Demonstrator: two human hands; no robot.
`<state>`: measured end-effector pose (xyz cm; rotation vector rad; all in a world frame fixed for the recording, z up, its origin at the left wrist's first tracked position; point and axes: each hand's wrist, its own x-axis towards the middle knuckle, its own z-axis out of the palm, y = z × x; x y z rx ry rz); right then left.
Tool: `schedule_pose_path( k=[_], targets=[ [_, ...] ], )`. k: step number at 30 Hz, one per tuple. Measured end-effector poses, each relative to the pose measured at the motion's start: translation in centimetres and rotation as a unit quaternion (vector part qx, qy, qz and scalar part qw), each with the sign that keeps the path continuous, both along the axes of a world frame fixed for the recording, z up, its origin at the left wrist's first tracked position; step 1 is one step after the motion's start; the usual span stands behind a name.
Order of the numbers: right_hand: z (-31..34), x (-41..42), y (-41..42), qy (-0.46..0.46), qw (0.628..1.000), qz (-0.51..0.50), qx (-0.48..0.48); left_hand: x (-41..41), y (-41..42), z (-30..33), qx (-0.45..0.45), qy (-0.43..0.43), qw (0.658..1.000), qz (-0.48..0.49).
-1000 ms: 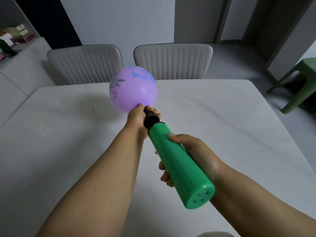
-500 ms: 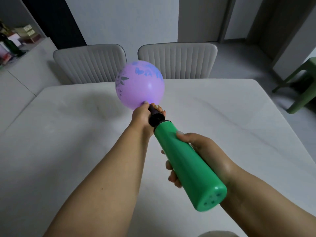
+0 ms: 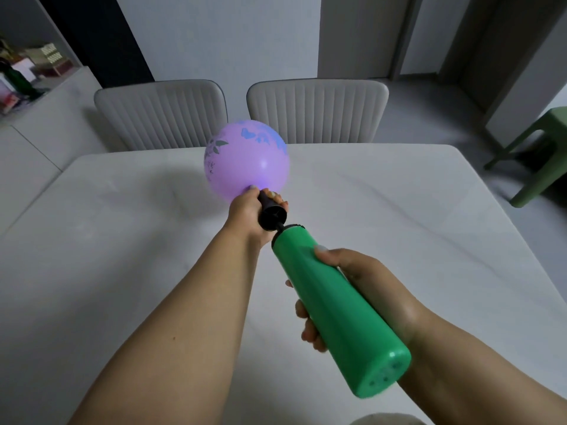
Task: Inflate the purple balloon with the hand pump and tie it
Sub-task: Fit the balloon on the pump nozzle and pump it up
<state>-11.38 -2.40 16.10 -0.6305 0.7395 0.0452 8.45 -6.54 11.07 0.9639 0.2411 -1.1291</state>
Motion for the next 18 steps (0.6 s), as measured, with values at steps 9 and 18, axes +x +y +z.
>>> schedule_pose_path(
  k=[9, 18],
  targets=[
    [0.1, 1.8, -0.6, 0.032, 0.999, -0.018, -0.011, -2.2, -0.1, 0.4, 0.019, -0.003, 1.000, -0.016],
    [0.6, 1.0, -0.4, 0.018, 1.000, 0.008, 0.013, -0.2, 0.4, 0.2, 0.012, 0.009, 1.000, 0.016]
  ],
)
